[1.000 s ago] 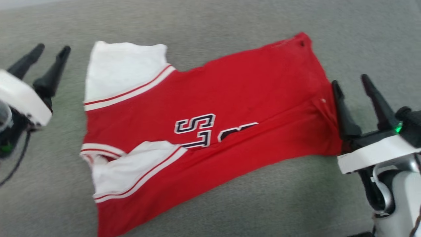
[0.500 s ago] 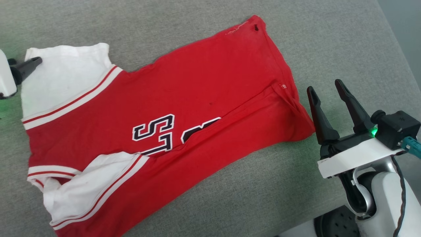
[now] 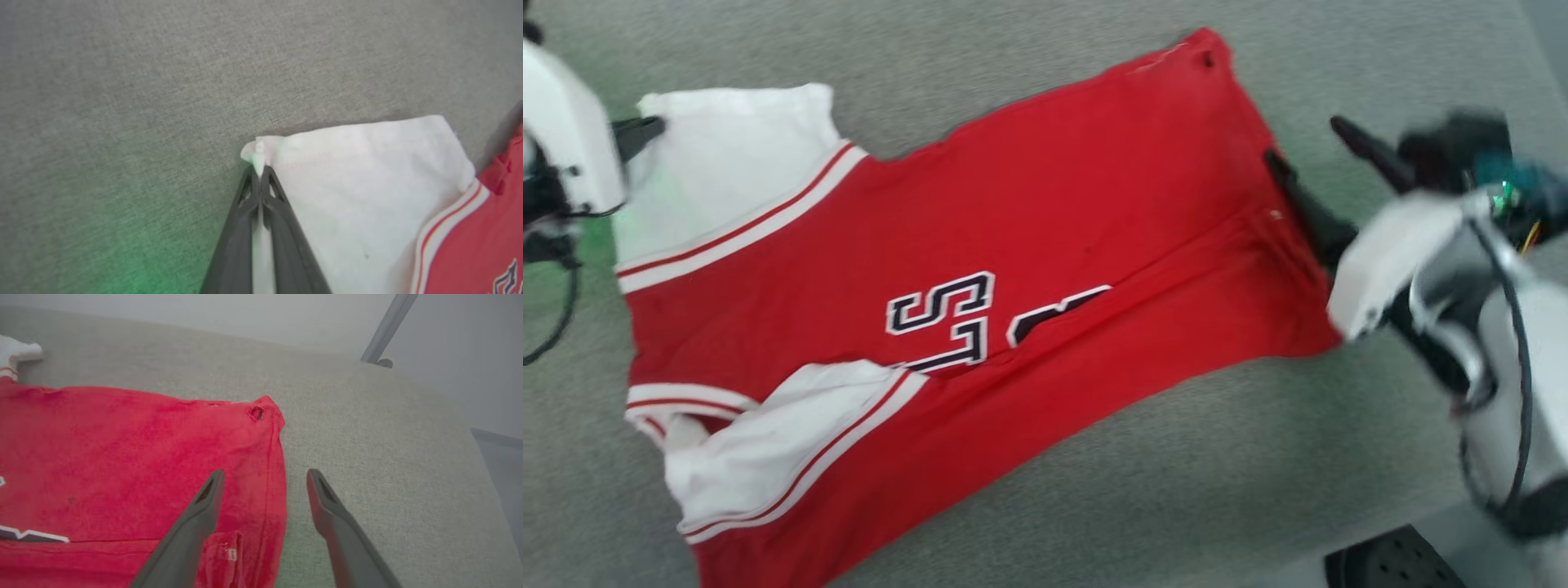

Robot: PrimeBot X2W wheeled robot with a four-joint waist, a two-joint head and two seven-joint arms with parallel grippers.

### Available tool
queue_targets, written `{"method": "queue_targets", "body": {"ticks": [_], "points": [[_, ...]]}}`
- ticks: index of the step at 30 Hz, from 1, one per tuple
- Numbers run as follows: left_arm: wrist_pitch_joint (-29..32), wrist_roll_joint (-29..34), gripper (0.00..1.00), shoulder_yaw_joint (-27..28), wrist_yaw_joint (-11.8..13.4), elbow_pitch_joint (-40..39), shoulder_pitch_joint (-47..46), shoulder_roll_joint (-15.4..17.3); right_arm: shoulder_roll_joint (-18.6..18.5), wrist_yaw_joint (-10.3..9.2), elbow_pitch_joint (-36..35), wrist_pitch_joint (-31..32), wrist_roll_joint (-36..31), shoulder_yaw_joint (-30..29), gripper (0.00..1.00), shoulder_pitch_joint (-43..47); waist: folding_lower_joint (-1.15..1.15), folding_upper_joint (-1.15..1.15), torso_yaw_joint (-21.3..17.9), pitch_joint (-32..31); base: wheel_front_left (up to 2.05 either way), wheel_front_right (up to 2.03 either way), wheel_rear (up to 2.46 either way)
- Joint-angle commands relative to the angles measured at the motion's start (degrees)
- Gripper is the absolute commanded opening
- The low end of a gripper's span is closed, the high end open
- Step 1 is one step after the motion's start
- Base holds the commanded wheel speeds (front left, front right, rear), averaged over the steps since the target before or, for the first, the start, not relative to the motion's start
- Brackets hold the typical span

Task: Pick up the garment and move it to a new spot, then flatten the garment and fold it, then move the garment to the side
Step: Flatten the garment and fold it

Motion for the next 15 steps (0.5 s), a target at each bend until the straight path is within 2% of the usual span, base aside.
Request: {"method": "queue_targets", "body": {"ticks": [1, 5, 8, 9, 15], "points": [[-0.1, 0.1, 0.00, -1.1, -0.2, -0.5, 0.7, -1.9, -1.1, -0.05, 1.6, 3.2, 1.1, 1.4, 1.00, -2.2, 0.00, 0.00, 1.7, 0.6, 0.00, 0.00, 0.00], [-1.6, 0.4, 0.00, -1.3, -0.2, -1.7, -0.9, -4.2, -3.3, -0.05, 8.7, 12.4, 5.2, 2.7, 1.00, -12.3, 0.00, 0.00, 4.9, 1.6, 0.00, 0.00, 0.00], [-2.4, 0.8, 0.00, -1.8, -0.2, -2.3, -2.0, -5.7, -3.4, -0.05, 14.9, 17.3, 7.9, 3.7, 1.00, -18.7, 0.00, 0.00, 7.0, 2.3, 0.00, 0.00, 0.00], [-2.5, 1.0, 0.00, -2.2, -0.2, -2.5, -2.8, -6.8, -3.2, -0.05, 19.0, 19.7, 9.5, 4.3, 1.00, -22.0, 0.00, 0.00, 8.3, 2.7, 0.00, 0.00, 0.00], [-2.9, 0.9, 0.00, -3.6, -0.1, -2.4, -4.3, -9.1, -3.0, -0.05, 28.6, 24.1, 11.3, 8.6, 1.00, -28.6, 0.00, 0.00, 10.7, 3.7, 0.00, 0.00, 0.00]]}}
